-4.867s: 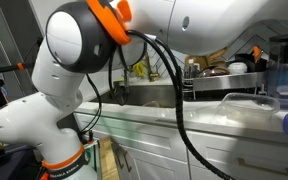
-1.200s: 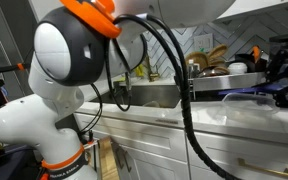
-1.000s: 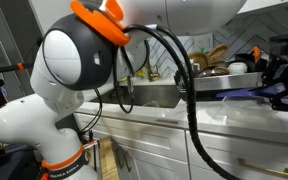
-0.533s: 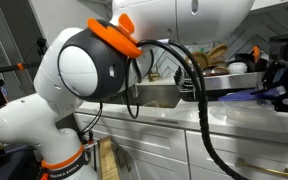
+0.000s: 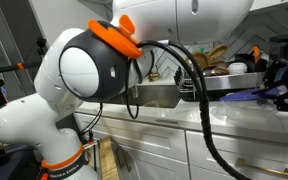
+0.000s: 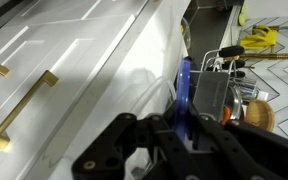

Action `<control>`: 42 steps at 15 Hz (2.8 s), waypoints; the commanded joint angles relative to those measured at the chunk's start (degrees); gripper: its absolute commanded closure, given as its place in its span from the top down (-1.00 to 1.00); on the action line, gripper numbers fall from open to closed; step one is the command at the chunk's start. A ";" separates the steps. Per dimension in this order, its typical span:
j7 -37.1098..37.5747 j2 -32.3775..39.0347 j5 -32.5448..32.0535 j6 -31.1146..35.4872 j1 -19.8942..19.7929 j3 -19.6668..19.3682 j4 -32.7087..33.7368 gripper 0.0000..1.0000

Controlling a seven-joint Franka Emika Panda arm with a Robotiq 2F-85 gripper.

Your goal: Put the blue lid on the lunchbox and then put the lunchbox in the drying rack

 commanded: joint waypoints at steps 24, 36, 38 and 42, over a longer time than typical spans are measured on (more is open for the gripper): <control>-7.77 -4.95 -7.88 0.48 6.30 -1.91 -5.19 -0.96; -5.79 -6.64 -6.72 -2.60 7.29 -2.37 -9.46 -0.96; -5.42 -7.23 -4.91 -3.01 6.02 -1.95 -11.02 -0.96; -6.03 -8.28 -1.39 -3.63 3.81 -1.45 -14.33 -0.96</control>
